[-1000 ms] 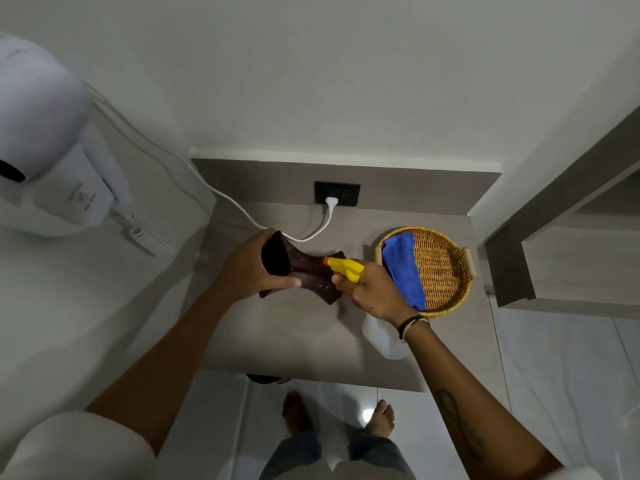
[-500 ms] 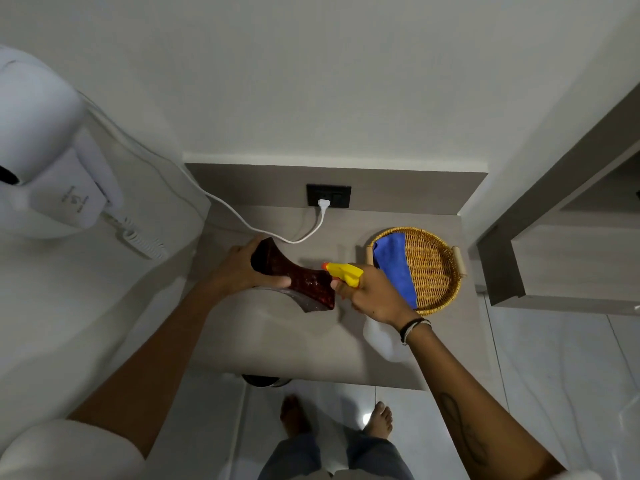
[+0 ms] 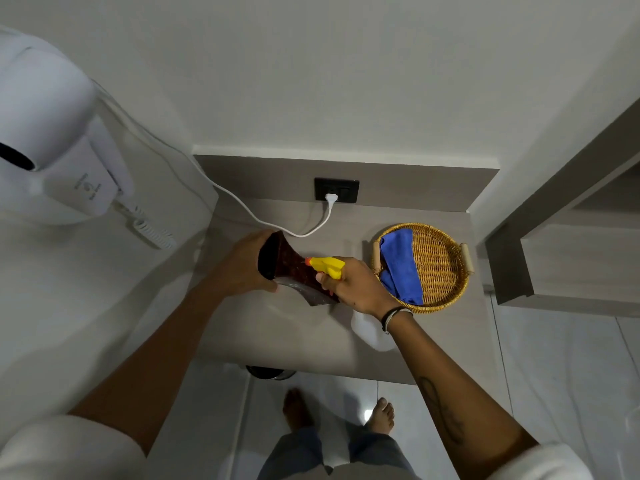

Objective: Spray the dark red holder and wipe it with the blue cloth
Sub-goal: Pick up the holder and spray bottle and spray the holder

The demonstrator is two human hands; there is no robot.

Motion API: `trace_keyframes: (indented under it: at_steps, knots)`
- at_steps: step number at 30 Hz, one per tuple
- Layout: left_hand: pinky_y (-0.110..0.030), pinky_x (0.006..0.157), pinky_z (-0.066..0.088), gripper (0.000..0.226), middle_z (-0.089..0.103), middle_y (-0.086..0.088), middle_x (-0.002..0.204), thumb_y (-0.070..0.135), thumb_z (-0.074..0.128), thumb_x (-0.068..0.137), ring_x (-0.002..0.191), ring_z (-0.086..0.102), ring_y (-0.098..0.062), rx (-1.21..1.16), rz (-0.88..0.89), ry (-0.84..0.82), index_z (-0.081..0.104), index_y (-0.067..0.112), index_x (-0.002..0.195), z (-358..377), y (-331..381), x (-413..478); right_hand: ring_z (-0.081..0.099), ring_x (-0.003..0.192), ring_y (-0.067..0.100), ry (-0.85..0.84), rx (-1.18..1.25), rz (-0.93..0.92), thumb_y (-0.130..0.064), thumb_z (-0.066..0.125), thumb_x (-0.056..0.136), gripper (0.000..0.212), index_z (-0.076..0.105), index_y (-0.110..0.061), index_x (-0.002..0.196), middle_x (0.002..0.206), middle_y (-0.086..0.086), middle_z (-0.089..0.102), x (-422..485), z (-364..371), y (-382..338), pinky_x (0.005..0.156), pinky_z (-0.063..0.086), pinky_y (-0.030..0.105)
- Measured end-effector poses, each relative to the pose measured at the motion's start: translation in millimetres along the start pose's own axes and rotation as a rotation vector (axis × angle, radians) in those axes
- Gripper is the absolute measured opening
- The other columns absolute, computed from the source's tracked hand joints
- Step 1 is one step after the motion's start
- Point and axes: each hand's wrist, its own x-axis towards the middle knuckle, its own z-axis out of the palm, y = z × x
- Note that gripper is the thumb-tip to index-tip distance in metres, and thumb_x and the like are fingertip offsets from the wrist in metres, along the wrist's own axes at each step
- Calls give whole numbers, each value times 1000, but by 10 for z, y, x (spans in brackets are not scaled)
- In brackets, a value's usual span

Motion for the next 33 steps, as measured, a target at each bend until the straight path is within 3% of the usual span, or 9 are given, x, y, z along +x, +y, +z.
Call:
trace_keyframes:
  at_steps: [5, 8, 12, 17, 21, 23, 26, 30, 33]
  knots:
    - [-39, 115, 37, 137, 31, -9, 166, 20, 99, 60, 149, 33, -29, 112, 52, -87, 15, 29, 169, -12, 20, -28, 75, 113, 21, 1, -22, 34, -33, 61, 107, 40, 63, -28, 146, 138, -3, 73, -63, -57, 83, 102, 60, 37]
    - [-40, 114, 38, 137, 28, -8, 169, 21, 93, 61, 149, 33, -30, 178, 118, -108, 10, 31, 170, -33, 33, -61, 72, 118, 14, -1, -22, 44, -32, 62, 107, 40, 63, -27, 146, 141, -3, 72, -108, -72, 171, 102, 58, 31]
    - [-45, 109, 46, 127, 48, -9, 157, 40, 86, 60, 136, 50, -33, 275, 161, -43, 21, 28, 168, -76, 76, -44, 61, 84, -23, 71, -14, 58, -31, 62, 107, 42, 61, -23, 148, 123, -14, 70, -176, -89, 255, 76, 43, -3]
    - [-49, 108, 50, 114, 55, -11, 147, 64, 76, 66, 132, 55, -31, 132, -10, -1, 24, 43, 165, -83, 132, 20, 60, 70, -25, 101, 25, 94, -30, 62, 107, 43, 60, -22, 149, 95, -30, 59, -242, -172, 280, 62, 45, 1]
    - [-36, 93, 56, 83, 65, -6, 135, 75, 61, 80, 115, 65, -26, 15, -169, 19, 44, 44, 155, -3, 83, 132, 60, 74, -23, 89, 4, 52, -30, 64, 106, 42, 62, -22, 147, 119, -11, 74, -264, -212, 247, 75, 43, 0]
    - [-21, 83, 51, 72, 69, 4, 129, 71, 63, 83, 112, 68, -20, -93, -202, 36, 53, 43, 149, 67, 67, 139, 63, 85, -14, 70, 5, 38, -30, 65, 106, 42, 62, -23, 147, 130, -1, 75, -261, -232, 225, 85, 50, 10]
    - [-26, 92, 55, 77, 70, 9, 130, 66, 78, 75, 116, 69, -14, -299, -230, 8, 57, 41, 145, 83, 47, 143, 65, 104, 3, 43, -6, 4, -28, 64, 106, 42, 62, -22, 148, 132, 3, 75, -223, -236, 188, 88, 50, 10]
    - [-3, 84, 50, 103, 58, 30, 128, 44, 103, 59, 108, 58, 26, -262, -185, -121, 48, 43, 146, 6, -33, 79, 70, 111, 16, 13, -38, -37, -28, 62, 107, 41, 62, -19, 148, 132, 5, 75, -145, -176, 113, 93, 57, 25]
    - [-20, 98, 55, 113, 64, 10, 135, 17, 107, 53, 117, 62, 11, -174, -119, -92, 50, 25, 150, -13, -60, 76, 64, 97, 6, 9, -14, -23, -28, 62, 107, 40, 64, -22, 146, 127, 6, 77, -72, -122, 64, 86, 52, 21]
